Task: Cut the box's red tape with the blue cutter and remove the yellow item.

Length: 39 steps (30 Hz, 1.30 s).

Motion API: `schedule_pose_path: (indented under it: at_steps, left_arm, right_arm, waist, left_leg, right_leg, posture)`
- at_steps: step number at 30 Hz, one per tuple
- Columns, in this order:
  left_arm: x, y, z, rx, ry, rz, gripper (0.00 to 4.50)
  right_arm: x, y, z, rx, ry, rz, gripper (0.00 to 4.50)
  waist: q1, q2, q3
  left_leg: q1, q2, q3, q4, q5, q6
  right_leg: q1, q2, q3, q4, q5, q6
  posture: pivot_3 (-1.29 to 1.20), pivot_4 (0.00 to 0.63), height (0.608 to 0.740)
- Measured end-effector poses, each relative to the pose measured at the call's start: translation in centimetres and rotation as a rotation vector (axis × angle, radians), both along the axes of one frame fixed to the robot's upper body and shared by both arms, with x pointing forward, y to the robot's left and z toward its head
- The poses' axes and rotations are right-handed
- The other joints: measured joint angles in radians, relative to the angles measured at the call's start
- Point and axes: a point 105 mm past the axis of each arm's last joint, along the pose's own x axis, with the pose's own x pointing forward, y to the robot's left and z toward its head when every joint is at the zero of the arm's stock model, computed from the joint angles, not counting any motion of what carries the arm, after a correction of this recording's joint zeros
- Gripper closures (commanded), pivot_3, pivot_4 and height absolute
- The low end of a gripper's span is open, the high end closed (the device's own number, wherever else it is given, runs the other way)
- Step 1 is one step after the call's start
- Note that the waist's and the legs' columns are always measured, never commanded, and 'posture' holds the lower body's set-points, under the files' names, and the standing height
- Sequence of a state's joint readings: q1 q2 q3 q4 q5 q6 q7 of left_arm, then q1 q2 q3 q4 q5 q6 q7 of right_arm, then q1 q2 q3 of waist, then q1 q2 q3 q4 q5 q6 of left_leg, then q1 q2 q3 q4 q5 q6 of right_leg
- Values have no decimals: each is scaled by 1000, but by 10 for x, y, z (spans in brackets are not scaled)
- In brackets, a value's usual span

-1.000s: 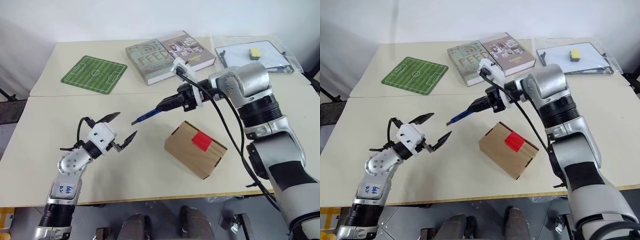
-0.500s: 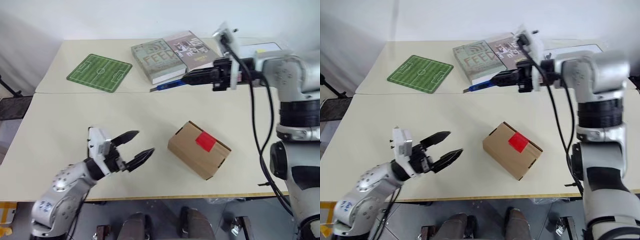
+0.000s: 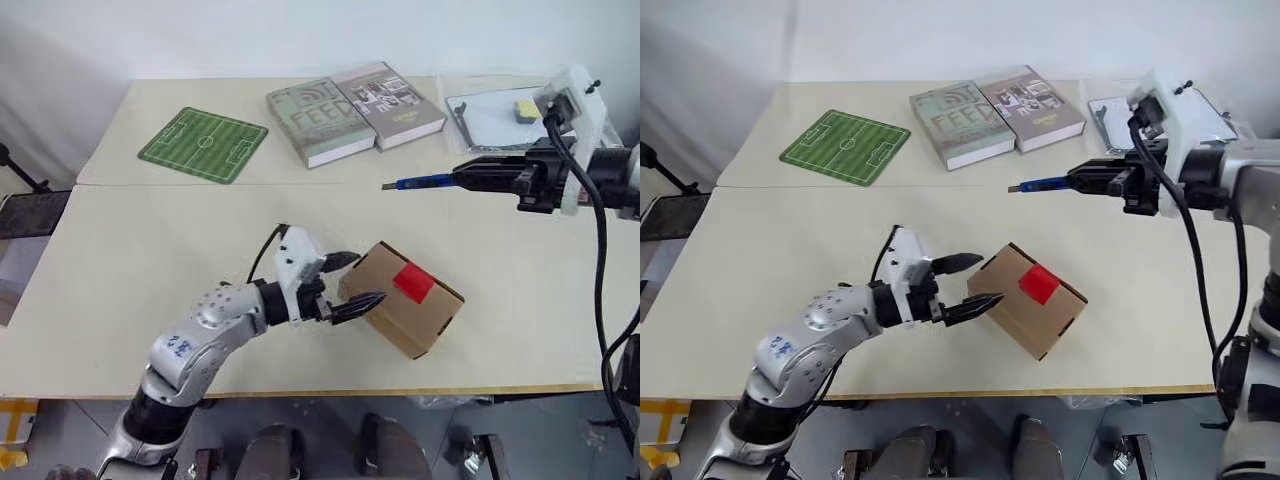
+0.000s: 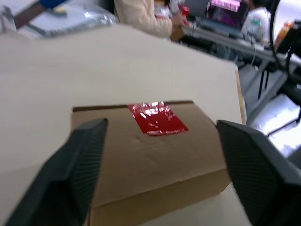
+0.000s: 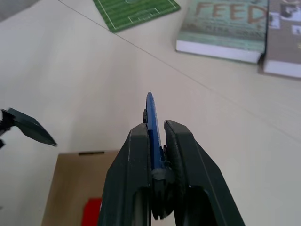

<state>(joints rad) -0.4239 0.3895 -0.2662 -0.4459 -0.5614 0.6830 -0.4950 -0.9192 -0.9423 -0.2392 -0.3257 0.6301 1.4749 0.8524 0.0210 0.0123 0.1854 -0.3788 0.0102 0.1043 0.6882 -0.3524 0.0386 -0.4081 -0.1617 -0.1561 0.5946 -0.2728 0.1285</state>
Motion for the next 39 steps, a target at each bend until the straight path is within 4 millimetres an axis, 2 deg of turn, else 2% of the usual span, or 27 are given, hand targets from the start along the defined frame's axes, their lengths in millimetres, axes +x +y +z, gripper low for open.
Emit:
schedule_pose_path:
  at_steps: [5,9,13,21,25,39]
  left_arm:
    - [10,-9,-8,83,49,-22,3173]
    - [15,-13,-11,92,92,-37,4488]
    - [16,-13,-18,111,127,-44,4488]
    - [16,-19,-18,120,144,-74,4488]
    - [16,-20,-19,119,151,-81,4488]
    - [18,-24,-19,122,156,-85,4488]
  right_arm:
    - [-10,-2,-12,-64,21,-32,4351]
    - [-19,-5,-30,-117,77,-56,4351]
    - [-25,-2,-33,-138,82,-45,4351]
    - [-27,1,-42,-128,97,-41,4351]
    - [-29,0,-42,-119,90,-44,4351]
    - [-33,-6,-62,-148,161,-65,4351]
  waist:
    - [3,0,0]
    - [5,0,0]
    - [4,0,0]
    - [5,-1,0]
    - [6,-1,0]
    - [6,-1,0]
  left_leg:
    - [-1,1,1,2,0,0]
    - [-4,2,-2,5,0,0]
    - [-8,1,-4,9,0,0]
    - [-8,1,-5,11,0,0]
    - [-8,1,-5,11,0,0]
    - [-8,1,-5,11,0,0]
  right_leg:
    - [0,0,1,0,0,0]
    - [0,0,0,0,0,0]
    - [-1,0,-2,0,0,0]
    - [-1,0,-2,1,0,0]
    - [-1,0,-2,1,0,0]
    - [-1,0,-2,2,0,0]
  posture:
    - [0,150,740]
    - [0,150,740]
    - [0,150,740]
    - [0,150,740]
    - [0,150,740]
    - [0,150,740]
